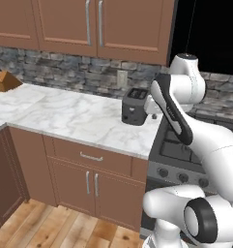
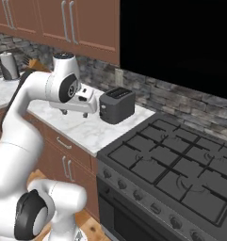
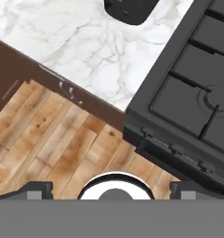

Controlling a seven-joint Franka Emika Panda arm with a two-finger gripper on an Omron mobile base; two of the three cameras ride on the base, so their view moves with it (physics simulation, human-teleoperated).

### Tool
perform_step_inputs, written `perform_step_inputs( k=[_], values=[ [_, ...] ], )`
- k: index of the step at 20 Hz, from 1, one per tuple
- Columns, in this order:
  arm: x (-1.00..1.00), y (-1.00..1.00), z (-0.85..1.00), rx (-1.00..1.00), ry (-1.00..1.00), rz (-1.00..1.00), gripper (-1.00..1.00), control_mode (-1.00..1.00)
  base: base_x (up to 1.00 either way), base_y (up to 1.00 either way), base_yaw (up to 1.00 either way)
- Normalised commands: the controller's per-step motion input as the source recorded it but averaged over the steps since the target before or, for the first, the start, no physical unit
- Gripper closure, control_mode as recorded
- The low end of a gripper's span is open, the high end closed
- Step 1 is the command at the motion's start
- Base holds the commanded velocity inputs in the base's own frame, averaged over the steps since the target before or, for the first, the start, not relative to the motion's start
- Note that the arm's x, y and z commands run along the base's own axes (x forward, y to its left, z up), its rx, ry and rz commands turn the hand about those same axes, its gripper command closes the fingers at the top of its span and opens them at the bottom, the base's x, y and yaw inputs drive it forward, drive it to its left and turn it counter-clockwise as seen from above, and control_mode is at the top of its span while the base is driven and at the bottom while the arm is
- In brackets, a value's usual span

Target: Take a straw from the drawer in front and place it inside the glass cup on the dining counter.

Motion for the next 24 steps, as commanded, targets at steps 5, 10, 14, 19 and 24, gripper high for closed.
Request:
perform_step_inputs(
  k=[5,10,14,19,24],
  values=[
    [-0.04,0.69,-0.19,-0.08,0.09,0.11,-1.0,-1.0,0.0,0.0,0.0],
    [0.0,1.0,-0.27,-0.17,0.09,0.08,-1.0,-1.0,0.0,0.0,0.0],
    [-0.03,1.0,-0.35,-0.2,0.03,0.08,-1.0,-1.0,0.0,0.0,0.0],
    [-0.05,0.99,-0.45,-0.24,0.01,0.09,-1.0,-1.0,0.0,0.0,0.0],
    [-0.06,0.92,-0.52,-0.33,0.0,0.07,-1.0,-1.0,0.0,0.0,0.0]
  ],
)
